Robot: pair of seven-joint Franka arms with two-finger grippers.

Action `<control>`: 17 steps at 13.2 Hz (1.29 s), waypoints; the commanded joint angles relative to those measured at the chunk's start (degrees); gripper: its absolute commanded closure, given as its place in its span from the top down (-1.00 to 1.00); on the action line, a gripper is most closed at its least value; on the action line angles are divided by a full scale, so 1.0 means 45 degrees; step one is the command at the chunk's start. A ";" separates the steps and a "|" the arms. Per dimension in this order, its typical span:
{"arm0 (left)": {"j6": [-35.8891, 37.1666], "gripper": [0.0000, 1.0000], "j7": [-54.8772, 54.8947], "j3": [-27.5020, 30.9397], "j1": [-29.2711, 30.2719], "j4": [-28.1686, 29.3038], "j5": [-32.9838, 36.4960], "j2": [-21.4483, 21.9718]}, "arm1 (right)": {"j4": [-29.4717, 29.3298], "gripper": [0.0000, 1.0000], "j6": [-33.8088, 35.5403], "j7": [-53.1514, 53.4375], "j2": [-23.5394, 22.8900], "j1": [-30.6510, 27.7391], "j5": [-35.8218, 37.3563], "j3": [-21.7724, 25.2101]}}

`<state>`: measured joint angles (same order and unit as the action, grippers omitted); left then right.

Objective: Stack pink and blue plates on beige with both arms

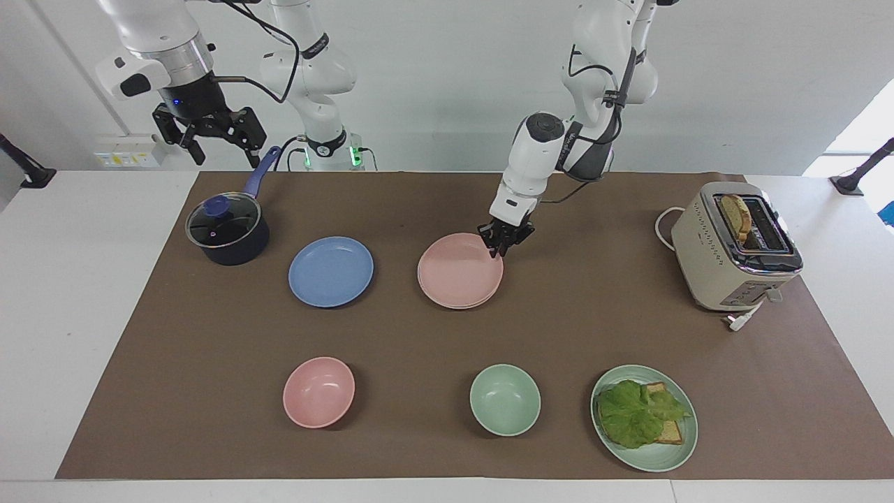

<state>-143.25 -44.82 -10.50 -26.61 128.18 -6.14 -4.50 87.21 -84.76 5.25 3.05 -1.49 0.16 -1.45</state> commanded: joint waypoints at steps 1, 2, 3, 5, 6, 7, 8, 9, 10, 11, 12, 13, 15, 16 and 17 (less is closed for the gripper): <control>0.0713 1.00 0.0174 0.0262 -0.0123 -0.0610 -0.0063 0.0120 | 0.0210 1.00 -0.0011 0.0181 0.0162 -0.0255 -0.0327 -0.0127; 0.1706 1.00 0.0213 0.0301 0.0033 -0.1057 0.0015 0.0237 | 0.0191 1.00 -0.0012 0.0181 0.0162 -0.0255 -0.0327 -0.0127; 0.2470 1.00 0.0213 0.0360 0.0247 -0.1410 0.0229 0.0315 | 0.0210 1.00 -0.0012 0.0162 0.0162 -0.0255 -0.0327 -0.0127; 0.3372 1.00 0.0504 0.0341 0.1007 -0.1744 0.0756 0.0744 | 0.0211 1.00 -0.0011 0.0162 0.0162 -0.0255 -0.0327 -0.0127; 0.3821 1.00 0.0989 0.0360 0.1417 -0.1745 0.0797 0.1132 | 0.0191 1.00 -0.0012 0.0123 0.0162 -0.0255 -0.0327 -0.0127; 0.4386 1.00 0.1826 0.0360 0.1962 -0.1745 0.0778 0.1504 | 0.0191 1.00 0.0008 0.0084 0.0162 -0.0255 -0.0327 -0.0127; 0.5165 1.00 0.2724 0.0360 0.2528 -0.1745 0.0797 0.1894 | 0.0191 1.00 0.0027 0.0084 0.0162 -0.0275 -0.0327 -0.0108; 0.5811 1.00 0.3525 0.0360 0.3076 -0.1745 0.0797 0.2227 | 0.0191 1.00 -0.0030 0.0045 0.0162 -0.0468 -0.0327 -0.0108; 0.6243 1.00 0.4287 0.0360 0.3506 -0.1745 0.0778 0.2481 | 0.0191 1.00 -0.0031 0.0045 0.0162 -0.0548 -0.0327 -0.0108; 0.6634 1.00 0.5010 0.0360 0.3955 -0.1745 0.0778 0.2658 | 0.0210 1.00 -0.0050 0.0025 0.0162 -0.0548 -0.0327 -0.0108; 0.6966 1.00 0.5772 0.0380 0.4385 -0.1784 0.0778 0.2814 | 0.0249 1.00 -0.0070 -0.0014 0.0162 -0.0548 -0.0347 -0.0108; 0.7298 1.00 0.6340 0.0380 0.4718 -0.1978 0.0778 0.2893 | 0.0501 1.00 -0.0109 -0.0053 0.0162 -0.0587 -0.0347 -0.0088; 0.8544 1.00 0.7143 0.0399 0.5246 -0.2893 0.0778 0.2972 | 0.1261 1.00 -0.0730 -0.0131 0.0240 -0.0587 -0.0327 -0.0088; 0.9209 1.00 0.7669 0.0399 0.5558 -0.3439 0.0778 0.2914 | 0.1710 1.00 -0.1082 -0.0325 0.0299 -0.0607 -0.0327 -0.0069; 0.9680 1.00 0.8196 0.0399 0.5678 -0.3889 0.0778 0.2856 | 0.2275 1.00 -0.1492 -0.0462 0.0319 -0.0684 -0.0327 -0.0049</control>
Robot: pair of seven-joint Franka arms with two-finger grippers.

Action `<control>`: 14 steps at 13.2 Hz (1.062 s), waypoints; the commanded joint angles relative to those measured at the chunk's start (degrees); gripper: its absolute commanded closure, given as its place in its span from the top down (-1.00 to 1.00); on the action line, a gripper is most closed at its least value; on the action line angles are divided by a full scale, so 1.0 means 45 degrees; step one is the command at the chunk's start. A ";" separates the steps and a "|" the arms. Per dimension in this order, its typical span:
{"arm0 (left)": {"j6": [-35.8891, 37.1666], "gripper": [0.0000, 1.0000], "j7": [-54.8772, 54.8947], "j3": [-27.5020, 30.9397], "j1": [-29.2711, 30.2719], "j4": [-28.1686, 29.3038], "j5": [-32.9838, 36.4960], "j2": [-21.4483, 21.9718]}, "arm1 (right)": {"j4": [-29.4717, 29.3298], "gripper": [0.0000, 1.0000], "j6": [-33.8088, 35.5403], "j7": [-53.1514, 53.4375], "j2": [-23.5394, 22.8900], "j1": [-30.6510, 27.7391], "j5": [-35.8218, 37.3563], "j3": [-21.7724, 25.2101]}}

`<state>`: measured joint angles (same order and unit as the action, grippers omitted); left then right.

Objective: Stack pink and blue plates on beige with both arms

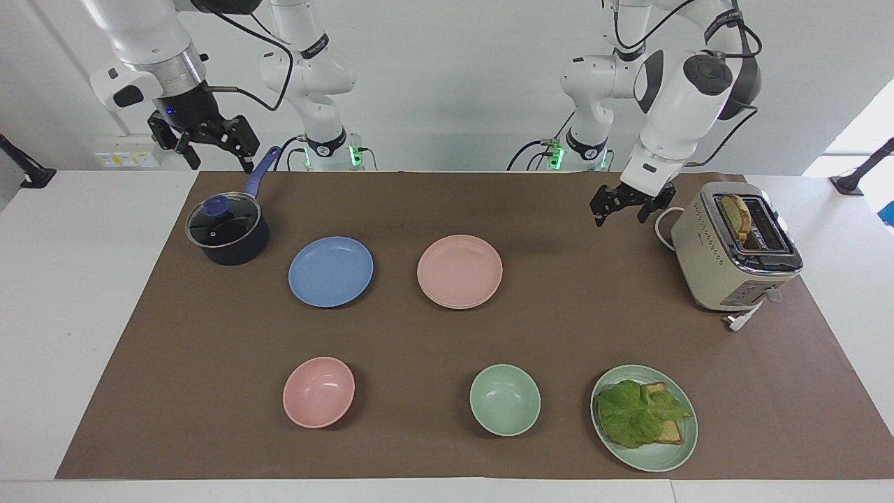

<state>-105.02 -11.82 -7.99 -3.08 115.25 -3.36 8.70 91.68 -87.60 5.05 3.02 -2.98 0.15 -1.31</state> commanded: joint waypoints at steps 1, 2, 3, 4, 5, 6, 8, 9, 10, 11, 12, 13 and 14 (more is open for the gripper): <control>0.1461 1.00 0.1333 -0.0159 0.0740 -0.1215 0.0160 -0.0077 | 0.2002 1.00 -0.1561 -0.0632 0.0326 -0.0509 -0.0327 -0.0080; 0.1657 1.00 0.1821 -0.0159 0.1207 -0.1391 0.0160 -0.0038 | 0.2860 1.00 -0.2458 -0.0982 0.0326 -0.0685 -0.0327 -0.0080; 0.1949 1.00 0.2097 -0.0159 0.1308 -0.1779 0.0160 -0.0096 | 0.3526 1.00 -0.3240 -0.1237 0.0326 -0.0744 -0.0327 -0.0080; 0.2300 1.00 0.2158 -0.0159 0.1367 -0.2228 0.0160 -0.0155 | 0.4190 1.00 -0.3964 -0.1259 0.0307 -0.0745 -0.0327 -0.0080; 0.2496 1.00 0.2158 -0.0139 0.1406 -0.2716 0.0141 -0.0310 | 0.4777 1.00 -0.4609 -0.1259 0.0287 -0.0745 -0.0327 -0.0080; 0.2672 1.00 0.2158 -0.0159 0.1620 -0.3146 0.0160 -0.0369 | 0.5324 1.00 -0.5234 -0.1278 0.0132 -0.0745 -0.0327 -0.0080; 0.3296 1.00 0.2178 -0.0159 0.1719 -0.3694 0.0199 -0.0370 | 0.6224 1.00 -0.6504 -0.1278 -0.0239 -0.0667 -0.0327 -0.0080; 0.3667 1.00 0.2159 -0.0159 0.1719 -0.4045 0.0238 -0.0409 | 0.6576 1.00 -0.6993 -0.1259 -0.0395 -0.0589 -0.0327 -0.0080; 0.4018 1.00 0.2158 -0.0178 0.1777 -0.4513 0.0238 -0.0544 | 0.6792 1.00 -0.7346 -0.1259 -0.0435 -0.0569 -0.0327 -0.0080; 0.4505 1.00 0.2158 -0.0178 0.1797 -0.5097 0.0258 -0.0758 | 0.6852 1.00 -0.7485 -0.1220 -0.0726 -0.0550 -0.0327 -0.0100; 0.4878 1.00 0.2139 -0.0178 0.1759 -0.5548 0.0239 -0.0915 | 0.6872 1.00 -0.7718 -0.1220 -0.1038 -0.0550 -0.0327 -0.0100; 0.4978 1.00 0.2158 -0.0178 0.1758 -0.5668 0.0219 -0.0878 | 0.6930 1.00 -0.8108 -0.1258 -0.1254 -0.0550 -0.0327 -0.0100; 0.4940 1.00 0.2178 -0.0120 0.1758 -0.5689 0.0142 -0.0839 | 0.7008 1.00 -0.8227 -0.1259 -0.1391 -0.0550 -0.0327 -0.0100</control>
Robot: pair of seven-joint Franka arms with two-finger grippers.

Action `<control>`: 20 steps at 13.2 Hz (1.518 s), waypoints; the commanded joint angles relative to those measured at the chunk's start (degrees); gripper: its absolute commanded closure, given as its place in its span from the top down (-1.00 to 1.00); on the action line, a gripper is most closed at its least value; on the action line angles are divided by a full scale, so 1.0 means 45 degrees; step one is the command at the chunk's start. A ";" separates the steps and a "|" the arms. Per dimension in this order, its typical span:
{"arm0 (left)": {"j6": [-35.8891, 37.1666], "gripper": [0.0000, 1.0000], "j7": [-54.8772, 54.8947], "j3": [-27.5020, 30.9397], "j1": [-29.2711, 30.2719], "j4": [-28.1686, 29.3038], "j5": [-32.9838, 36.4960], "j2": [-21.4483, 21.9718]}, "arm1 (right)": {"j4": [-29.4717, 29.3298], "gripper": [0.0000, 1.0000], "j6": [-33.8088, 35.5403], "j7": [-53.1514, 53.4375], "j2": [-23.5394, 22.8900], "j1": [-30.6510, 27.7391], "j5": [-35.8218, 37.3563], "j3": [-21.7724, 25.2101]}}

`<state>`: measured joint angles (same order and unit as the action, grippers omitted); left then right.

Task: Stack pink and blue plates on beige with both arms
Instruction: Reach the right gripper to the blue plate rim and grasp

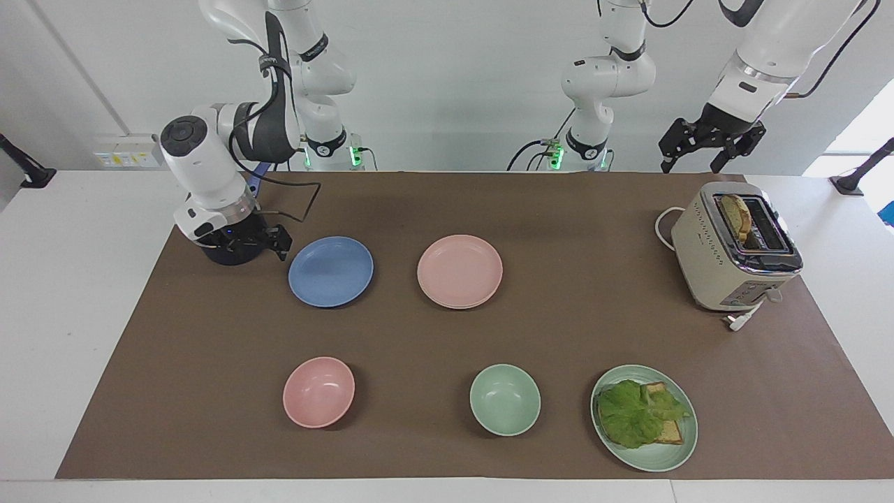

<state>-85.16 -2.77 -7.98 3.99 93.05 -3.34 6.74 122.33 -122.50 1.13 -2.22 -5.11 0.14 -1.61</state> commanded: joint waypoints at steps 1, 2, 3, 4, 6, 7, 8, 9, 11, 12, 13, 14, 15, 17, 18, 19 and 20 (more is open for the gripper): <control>0.0507 1.00 0.0167 -0.0140 0.0148 -0.0756 0.0116 -0.0366 | 0.0199 0.97 -0.0530 -0.0368 -0.0385 -0.0018 -0.0324 -0.0032; 0.0526 1.00 0.0148 -0.0159 0.0148 -0.0659 0.0097 -0.0326 | 0.0238 0.94 -0.0763 -0.0367 -0.0599 0.0157 -0.0324 -0.0032; 0.0604 1.00 0.0148 -0.0179 0.0148 -0.0755 0.0193 -0.0326 | 0.0335 0.93 -0.0978 -0.0309 -0.0736 0.0217 -0.0324 -0.0032; 0.0720 1.00 0.0167 -0.0140 0.0186 -0.0794 0.0233 -0.0326 | 0.0394 0.90 -0.1116 -0.0309 -0.0834 0.0275 -0.0324 -0.0032; 0.1073 1.00 0.0167 -0.0179 0.0148 -0.1164 0.0214 -0.0287 | 0.0725 0.78 -0.1544 -0.0309 -0.1069 0.0315 -0.0324 -0.0032; 0.1054 1.00 0.0206 -0.0160 0.0186 -0.0992 0.0175 -0.0152 | 0.0862 0.73 -0.1759 -0.0309 -0.1205 0.0334 -0.0324 -0.0051; 0.1112 1.00 0.0109 -0.0140 0.0187 -0.0874 0.0155 -0.0073 | 0.0960 0.70 -0.1935 -0.0328 -0.1342 0.0334 -0.0324 -0.0052; 0.1112 1.00 0.0108 -0.0121 0.0187 -0.0892 0.0155 -0.0072 | 0.1077 0.68 -0.2015 -0.0367 -0.1362 0.0334 -0.0344 -0.0052; 0.1112 1.00 0.0108 -0.0101 0.0167 -0.0912 0.0155 -0.0072 | 0.1078 0.53 -0.1996 -0.0367 -0.1363 0.0334 -0.0344 -0.0052; 0.1112 1.00 0.0108 -0.0082 0.0167 -0.0893 0.0155 -0.0072 | 0.1078 0.31 -0.1957 -0.0367 -0.1363 0.0334 -0.0344 -0.0071; 0.1112 1.00 0.0108 -0.0081 0.0187 -0.0912 0.0155 -0.0072 | 0.1097 -0.04 -0.1918 -0.0367 -0.1343 0.0392 -0.0344 -0.0071; 0.1112 1.00 0.0108 -0.0081 0.0187 -0.0893 0.0155 -0.0091 | 0.1097 -0.42 -0.1898 -0.0367 -0.1343 0.0393 -0.0363 -0.0090; 0.1112 1.00 0.0108 -0.0081 0.0187 -0.0912 0.0155 -0.0072 | 0.1097 -0.77 -0.1879 -0.0387 -0.1343 0.0393 -0.0557 -0.0091; 0.1112 1.00 0.0108 -0.0081 0.0187 -0.0912 0.0155 -0.0072 | 0.1097 -1.00 -0.1820 -0.0406 -0.1324 0.0393 -0.0851 -0.0091; 0.1112 1.00 0.0108 -0.0081 0.0167 -0.0912 0.0155 -0.0072 | 0.1097 -1.00 -0.1801 -0.0406 -0.1304 0.0393 -0.0852 -0.0091; 0.1112 1.00 0.0108 -0.0081 0.0187 -0.0912 0.0155 -0.0072 | 0.1078 -1.00 -0.1781 -0.0406 -0.1246 0.0393 -0.0852 -0.0129; 0.1132 1.00 0.0108 -0.0081 0.0187 -0.0912 0.0155 -0.0072 | 0.1078 -1.00 -0.1684 -0.0406 -0.1207 0.0432 -0.0852 -0.0168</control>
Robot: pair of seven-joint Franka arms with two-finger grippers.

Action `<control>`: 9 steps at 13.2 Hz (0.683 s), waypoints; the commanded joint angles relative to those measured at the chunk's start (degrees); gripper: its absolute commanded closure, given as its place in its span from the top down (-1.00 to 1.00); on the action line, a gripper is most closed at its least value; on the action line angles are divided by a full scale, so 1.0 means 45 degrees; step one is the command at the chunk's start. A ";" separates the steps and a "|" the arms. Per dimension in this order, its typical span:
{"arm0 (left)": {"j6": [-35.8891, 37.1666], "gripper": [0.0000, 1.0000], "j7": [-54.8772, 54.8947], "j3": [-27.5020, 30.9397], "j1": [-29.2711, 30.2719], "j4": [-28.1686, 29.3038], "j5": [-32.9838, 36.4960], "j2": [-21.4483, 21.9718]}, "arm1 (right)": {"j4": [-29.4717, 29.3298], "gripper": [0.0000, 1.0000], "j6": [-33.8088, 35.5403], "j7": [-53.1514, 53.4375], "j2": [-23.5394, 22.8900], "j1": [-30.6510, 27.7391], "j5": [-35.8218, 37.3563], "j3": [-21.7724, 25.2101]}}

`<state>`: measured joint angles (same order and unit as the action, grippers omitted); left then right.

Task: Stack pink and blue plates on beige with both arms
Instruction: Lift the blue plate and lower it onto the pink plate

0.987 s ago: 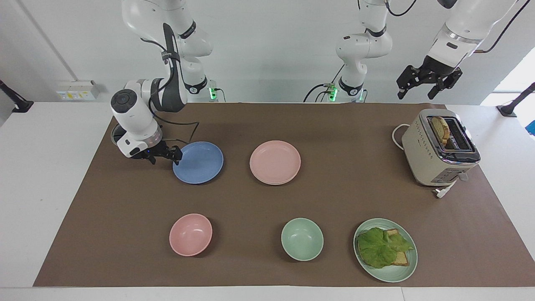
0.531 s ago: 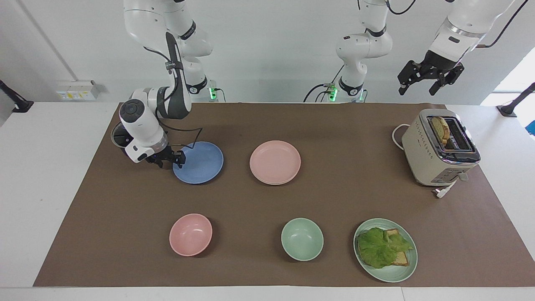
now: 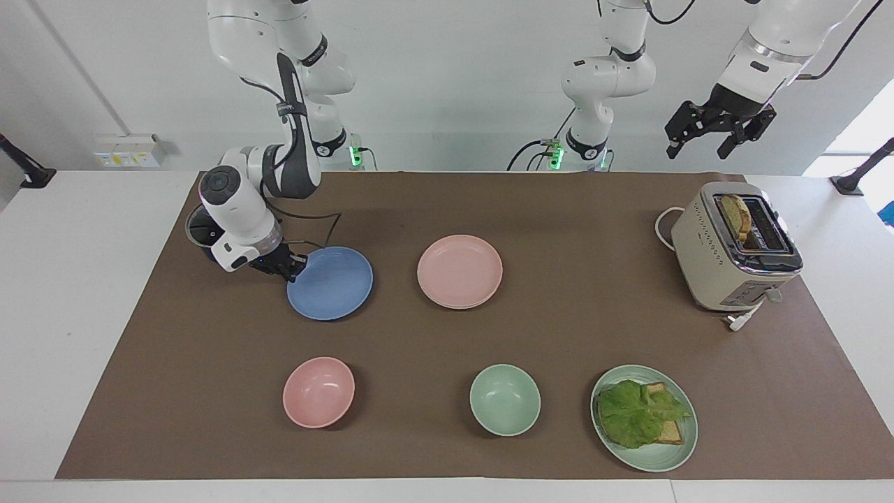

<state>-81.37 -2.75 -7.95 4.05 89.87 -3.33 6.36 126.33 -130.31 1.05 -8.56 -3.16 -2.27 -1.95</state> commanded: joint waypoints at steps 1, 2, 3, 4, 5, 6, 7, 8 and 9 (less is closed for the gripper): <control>0.0271 1.00 0.0104 -0.0090 0.0174 -0.0206 0.0155 0.0012 | 0.0150 -1.00 0.0206 -0.0391 0.0241 0.0095 -0.0316 -0.0094; 0.0271 1.00 0.0104 -0.0090 0.0174 -0.0206 0.0155 0.0012 | 0.0150 -1.00 0.0285 -0.0391 0.0454 0.0134 -0.0316 -0.0094; 0.0271 1.00 0.0104 -0.0090 0.0174 -0.0206 0.0155 0.0012 | 0.0150 -1.00 0.0498 -0.0429 0.0688 0.0154 -0.0335 -0.0114; 0.0271 1.00 0.0104 -0.0090 0.0174 -0.0206 0.0155 0.0012 | 0.0111 -1.00 0.0810 -0.0507 0.1038 0.0154 -0.0548 -0.0210; 0.0271 1.00 0.0104 -0.0090 0.0174 -0.0206 0.0155 0.0012 | 0.0053 -1.00 0.1025 -0.0643 0.1390 0.0154 -0.1092 -0.0347; 0.0290 1.00 0.0104 -0.0090 0.0174 -0.0186 0.0155 0.0012 | 0.0014 -1.00 0.1163 -0.0780 0.1684 0.0154 -0.1387 -0.0387; 0.0271 1.00 0.0104 -0.0090 0.0174 -0.0205 0.0155 0.0012 | -0.0064 -1.00 0.1184 -0.0839 0.1841 0.0174 -0.1448 -0.0407; 0.0271 1.00 0.0104 -0.0090 0.0174 -0.0186 0.0155 0.0012 | -0.0200 -1.00 0.1222 -0.0840 0.1901 0.0174 -0.1468 -0.0561; 0.0271 1.00 0.0104 -0.0090 0.0174 -0.0205 0.0155 0.0012 | -0.0376 -1.00 0.1358 -0.0840 0.1901 0.0154 -0.1604 -0.0834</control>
<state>-81.34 -2.75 -7.95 4.05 89.87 -3.33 6.36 125.58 -125.59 -0.34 -0.77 -2.20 -6.93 -4.33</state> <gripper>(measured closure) 0.000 0.956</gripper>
